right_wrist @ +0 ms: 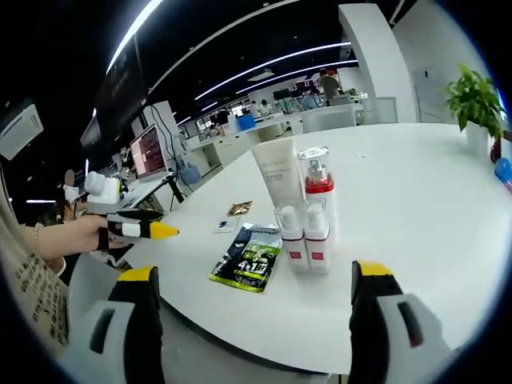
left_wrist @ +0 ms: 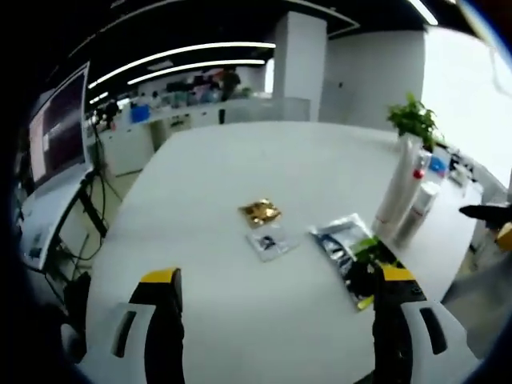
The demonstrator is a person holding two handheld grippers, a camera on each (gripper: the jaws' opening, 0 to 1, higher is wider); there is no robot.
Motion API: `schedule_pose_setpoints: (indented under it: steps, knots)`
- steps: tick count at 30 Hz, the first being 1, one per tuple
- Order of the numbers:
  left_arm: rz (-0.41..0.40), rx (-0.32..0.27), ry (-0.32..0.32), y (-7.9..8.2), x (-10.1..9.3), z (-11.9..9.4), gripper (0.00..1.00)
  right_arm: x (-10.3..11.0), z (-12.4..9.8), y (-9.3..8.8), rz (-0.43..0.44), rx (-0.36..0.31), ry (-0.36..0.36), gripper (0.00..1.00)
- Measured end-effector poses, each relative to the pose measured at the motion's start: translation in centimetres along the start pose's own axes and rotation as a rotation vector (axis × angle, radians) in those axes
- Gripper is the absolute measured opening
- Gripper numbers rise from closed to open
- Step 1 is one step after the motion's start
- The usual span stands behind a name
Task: Arrange the skincare products in the storage area until every visible bottle or jar stands upright without overlapping.
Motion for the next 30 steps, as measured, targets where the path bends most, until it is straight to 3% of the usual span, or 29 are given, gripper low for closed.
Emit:
schedule_pose_setpoints:
  steps: [5,8,22,30]
  knots:
    - [-0.025,0.023,-0.008,0.6,0.1,1.8,0.95,0.0,0.1,0.0,-0.003,0.01,0.002,0.98]
    - [-0.019,0.065,-0.002,0.7,0.2,2.7,0.95,-0.1,0.1,0.0,0.005,0.014,0.001,0.98]
    - [-0.06,0.127,-0.002,1.6,-0.6,7.0,0.94,-0.4,0.0,0.0,0.031,0.007,-0.021,0.98]
    - [-0.06,0.161,0.034,2.1,-0.8,9.4,0.85,-0.6,-0.1,-0.1,0.045,0.004,-0.037,0.97]
Point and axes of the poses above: the point that each gripper's makers call its tool centre point, and the gripper's own axes: z roughly forward along the fingers, x roughly to its left, y roughly out of its top, the point moved 10 cm from there along -z, roughly backward along the fingers, and after that the axes turned 10 degrees about x, right-handed, at the moved point
